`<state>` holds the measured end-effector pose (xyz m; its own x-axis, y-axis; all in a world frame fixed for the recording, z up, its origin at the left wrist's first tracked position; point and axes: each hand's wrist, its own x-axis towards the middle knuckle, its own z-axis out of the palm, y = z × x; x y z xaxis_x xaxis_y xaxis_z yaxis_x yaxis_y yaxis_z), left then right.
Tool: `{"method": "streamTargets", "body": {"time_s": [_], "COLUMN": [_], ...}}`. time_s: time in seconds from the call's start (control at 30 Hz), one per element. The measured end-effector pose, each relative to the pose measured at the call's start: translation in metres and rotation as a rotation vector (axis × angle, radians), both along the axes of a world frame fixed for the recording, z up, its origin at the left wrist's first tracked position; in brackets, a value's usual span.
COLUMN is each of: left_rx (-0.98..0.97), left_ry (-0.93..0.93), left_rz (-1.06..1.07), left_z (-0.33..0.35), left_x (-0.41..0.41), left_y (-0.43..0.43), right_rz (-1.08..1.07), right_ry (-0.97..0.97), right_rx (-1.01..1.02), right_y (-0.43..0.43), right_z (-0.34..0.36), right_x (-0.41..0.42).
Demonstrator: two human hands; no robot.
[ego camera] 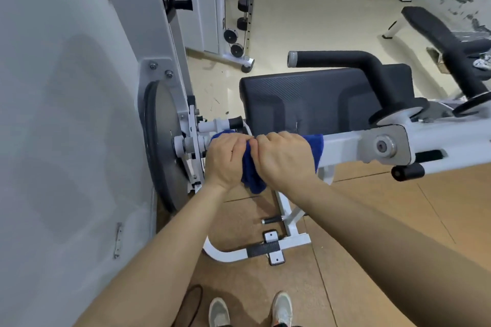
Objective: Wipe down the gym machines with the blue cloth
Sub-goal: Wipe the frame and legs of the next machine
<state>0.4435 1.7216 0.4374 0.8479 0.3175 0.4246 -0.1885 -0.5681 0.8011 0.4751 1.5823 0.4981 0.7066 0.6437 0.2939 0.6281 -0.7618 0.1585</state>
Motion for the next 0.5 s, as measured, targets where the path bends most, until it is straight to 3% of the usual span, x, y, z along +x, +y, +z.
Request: {"method": "streamTargets", "body": {"time_s": [0.13,0.27,0.5], "left_rx": [0.001,0.070,0.560], "left_ry": [0.021,0.015,0.107], "left_rz": [0.023,0.075,0.168], "left_z": [-0.010,0.002,0.037], "left_x": [0.006,0.004,0.007], "left_y": [0.015,-0.006,-0.093], "right_rz": [-0.011,0.096,0.002], "right_ry": [0.012,0.020,0.012], "right_rx": [0.050,0.116,0.206], "right_y": [0.026,-0.015,-0.111], "right_z": [-0.007,-0.003,-0.007], "right_x": [-0.005,-0.002,0.034]}}
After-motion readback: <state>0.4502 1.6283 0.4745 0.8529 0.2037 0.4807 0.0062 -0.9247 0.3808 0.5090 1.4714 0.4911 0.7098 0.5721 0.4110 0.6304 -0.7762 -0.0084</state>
